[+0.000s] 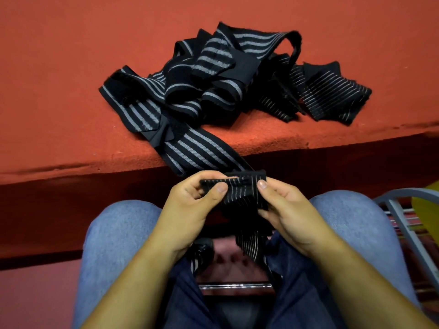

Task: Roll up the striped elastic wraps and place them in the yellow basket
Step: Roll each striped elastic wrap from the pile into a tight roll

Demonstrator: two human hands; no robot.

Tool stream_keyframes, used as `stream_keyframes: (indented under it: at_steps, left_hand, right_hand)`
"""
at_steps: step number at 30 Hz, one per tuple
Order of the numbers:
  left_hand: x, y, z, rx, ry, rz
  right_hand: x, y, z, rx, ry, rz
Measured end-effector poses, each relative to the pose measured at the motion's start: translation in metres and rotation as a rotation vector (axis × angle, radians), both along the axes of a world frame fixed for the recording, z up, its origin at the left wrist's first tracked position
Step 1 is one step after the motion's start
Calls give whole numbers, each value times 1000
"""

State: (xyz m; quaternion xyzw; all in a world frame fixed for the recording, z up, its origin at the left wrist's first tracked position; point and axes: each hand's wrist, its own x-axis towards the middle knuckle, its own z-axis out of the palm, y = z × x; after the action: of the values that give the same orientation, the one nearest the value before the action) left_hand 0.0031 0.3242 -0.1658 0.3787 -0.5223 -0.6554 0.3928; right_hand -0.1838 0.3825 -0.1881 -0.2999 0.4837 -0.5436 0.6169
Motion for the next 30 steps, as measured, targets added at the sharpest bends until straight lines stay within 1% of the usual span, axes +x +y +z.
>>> stream_keyframes:
  at_steps: [4,9,11,13,19,22,26,30]
  left_hand:
    - [-1,-1,-2,90,21,56]
    - [-2,-2,-3,102,-13,96]
    - [-1,-2,-3,110,3,105]
    - [-1,-2,-2,123,28,105]
    - [0,-3,-1,146,102,35]
    - [-2,-1,-2,108,50,-8]
    - [-4,1,-2,49,-25,21]
    - [-5,1,-3,14,-43,46]
  right_hand:
    - [1,2,2,-14,-57,39]
    - [2,6,-1,-24,174,62]
    - [1,5,-1,-11,218,62]
    - [0,5,-1,6,190,57]
    - [-1,-1,0,138,-4,-5]
    - [0,-1,1,146,-39,-6]
    - [3,0,2,121,-153,9]
    - [3,-1,-4,107,-179,21]
